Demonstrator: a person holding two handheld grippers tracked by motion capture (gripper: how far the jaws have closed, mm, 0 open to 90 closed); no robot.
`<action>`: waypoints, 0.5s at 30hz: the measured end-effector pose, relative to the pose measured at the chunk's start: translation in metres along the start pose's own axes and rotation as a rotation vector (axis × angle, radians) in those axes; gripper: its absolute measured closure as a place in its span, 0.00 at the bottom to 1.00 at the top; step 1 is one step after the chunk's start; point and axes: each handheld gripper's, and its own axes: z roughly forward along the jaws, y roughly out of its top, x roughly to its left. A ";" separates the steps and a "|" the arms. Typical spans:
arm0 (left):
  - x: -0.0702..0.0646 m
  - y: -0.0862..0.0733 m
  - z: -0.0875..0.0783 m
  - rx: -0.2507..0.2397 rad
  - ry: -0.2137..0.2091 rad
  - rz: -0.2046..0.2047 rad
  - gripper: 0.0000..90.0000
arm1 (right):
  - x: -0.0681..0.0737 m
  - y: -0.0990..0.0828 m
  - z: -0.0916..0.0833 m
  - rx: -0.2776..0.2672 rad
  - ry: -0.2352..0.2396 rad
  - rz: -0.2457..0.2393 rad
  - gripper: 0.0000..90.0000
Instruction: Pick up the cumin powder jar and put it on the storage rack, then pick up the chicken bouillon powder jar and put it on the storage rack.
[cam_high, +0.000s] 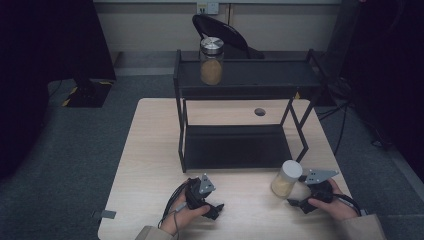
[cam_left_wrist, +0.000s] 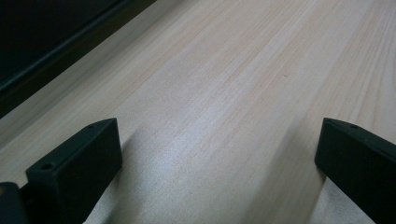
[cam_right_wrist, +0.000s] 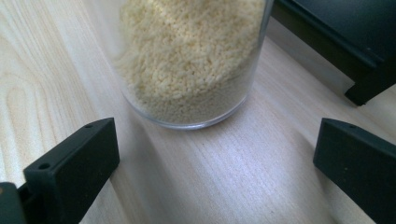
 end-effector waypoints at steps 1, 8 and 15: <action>0.000 0.000 0.000 0.000 0.000 0.000 0.00 | 0.000 0.000 0.000 0.000 0.000 0.000 0.00; -0.001 0.000 0.000 -0.001 0.002 -0.003 0.00 | 0.000 0.000 0.000 0.000 0.000 0.000 0.00; -0.001 0.000 0.000 -0.001 0.003 -0.004 0.00 | 0.001 0.000 0.000 0.000 -0.004 0.003 0.00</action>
